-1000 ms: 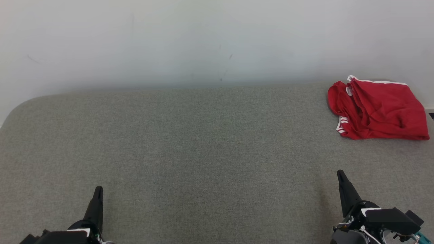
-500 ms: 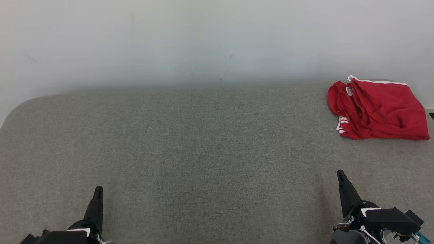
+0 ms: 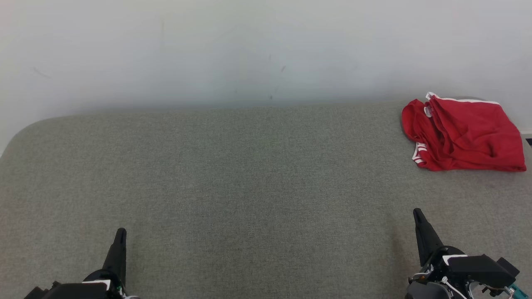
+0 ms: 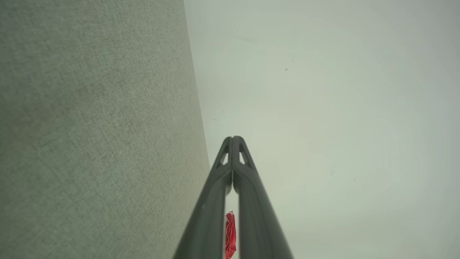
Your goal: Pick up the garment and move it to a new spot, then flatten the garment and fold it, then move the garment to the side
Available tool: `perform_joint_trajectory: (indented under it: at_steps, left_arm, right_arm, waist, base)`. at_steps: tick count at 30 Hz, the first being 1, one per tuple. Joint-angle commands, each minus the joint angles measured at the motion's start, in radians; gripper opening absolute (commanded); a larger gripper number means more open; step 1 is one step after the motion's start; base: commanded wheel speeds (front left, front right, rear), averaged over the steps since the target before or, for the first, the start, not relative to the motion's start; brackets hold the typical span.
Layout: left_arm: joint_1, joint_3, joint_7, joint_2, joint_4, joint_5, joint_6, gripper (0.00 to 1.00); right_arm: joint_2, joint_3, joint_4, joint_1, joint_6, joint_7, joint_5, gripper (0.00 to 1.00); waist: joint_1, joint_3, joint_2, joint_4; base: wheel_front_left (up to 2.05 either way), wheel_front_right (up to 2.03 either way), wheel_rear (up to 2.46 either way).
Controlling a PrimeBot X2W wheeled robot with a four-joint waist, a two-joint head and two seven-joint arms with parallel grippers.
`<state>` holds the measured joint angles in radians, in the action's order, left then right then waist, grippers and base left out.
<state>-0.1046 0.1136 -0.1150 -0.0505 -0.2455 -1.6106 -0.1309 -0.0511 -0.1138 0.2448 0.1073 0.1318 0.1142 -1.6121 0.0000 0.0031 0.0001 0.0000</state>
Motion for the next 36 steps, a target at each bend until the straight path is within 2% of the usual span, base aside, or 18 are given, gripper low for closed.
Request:
perform_joint_trajectory:
  at_steps: [1,36]
  left_arm:
    - [-0.010,0.002,-0.001,0.002,-0.001,-0.004,-0.001,0.00]
    - [-0.010,0.002,-0.001,0.002,-0.001,-0.005,-0.001,0.00]
  right_arm:
    - [0.002,0.000,0.002,0.005,-0.002,0.002,-0.002,0.00]
    - [0.002,0.000,0.002,0.005,-0.002,0.002,-0.002,0.00]
  waist:
    - [0.0000,0.000,-0.0001,0.000]
    - [0.0000,0.000,-0.0001,0.000]
  base:
    - [0.00,0.00,0.00]
    - [0.00,0.00,0.00]
